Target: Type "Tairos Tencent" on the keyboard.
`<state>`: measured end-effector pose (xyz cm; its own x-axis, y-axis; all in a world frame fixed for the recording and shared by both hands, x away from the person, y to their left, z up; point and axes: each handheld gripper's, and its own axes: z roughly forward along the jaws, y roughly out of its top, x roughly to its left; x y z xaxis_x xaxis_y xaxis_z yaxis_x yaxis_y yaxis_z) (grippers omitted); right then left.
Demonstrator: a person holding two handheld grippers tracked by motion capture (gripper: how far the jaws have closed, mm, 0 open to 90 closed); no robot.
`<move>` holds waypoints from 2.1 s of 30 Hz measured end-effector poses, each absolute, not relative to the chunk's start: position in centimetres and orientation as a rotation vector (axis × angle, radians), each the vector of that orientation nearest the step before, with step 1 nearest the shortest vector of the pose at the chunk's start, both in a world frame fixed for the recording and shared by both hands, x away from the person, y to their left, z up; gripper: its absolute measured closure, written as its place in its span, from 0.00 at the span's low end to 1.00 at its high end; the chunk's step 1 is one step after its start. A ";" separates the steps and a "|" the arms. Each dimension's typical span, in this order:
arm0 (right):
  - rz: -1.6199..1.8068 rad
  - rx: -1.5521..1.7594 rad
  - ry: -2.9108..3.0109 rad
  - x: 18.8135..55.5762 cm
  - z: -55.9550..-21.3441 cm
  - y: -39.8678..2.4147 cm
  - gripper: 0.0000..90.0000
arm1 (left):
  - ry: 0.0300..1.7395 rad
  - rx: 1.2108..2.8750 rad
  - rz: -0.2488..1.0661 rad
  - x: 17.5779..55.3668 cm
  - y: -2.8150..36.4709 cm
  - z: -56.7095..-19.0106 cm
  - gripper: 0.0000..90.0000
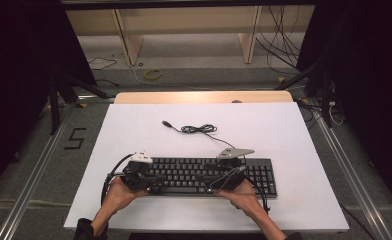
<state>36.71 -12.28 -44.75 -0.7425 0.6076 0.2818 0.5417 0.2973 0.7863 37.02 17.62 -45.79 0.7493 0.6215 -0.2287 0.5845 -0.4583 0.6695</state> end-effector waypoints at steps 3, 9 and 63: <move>1.456 1.095 2.463 36.6 -44.8 -12.6 0.42 | 0.893 2.192 0.054 37.1 17.3 -45.9 0.99; 1.463 1.096 2.451 36.4 -44.8 -13.0 0.41 | 0.889 2.223 0.052 37.4 16.7 -46.3 0.99; 1.446 1.092 2.452 35.9 -45.0 -13.6 0.40 | 0.925 2.149 0.024 37.6 16.8 -45.8 0.87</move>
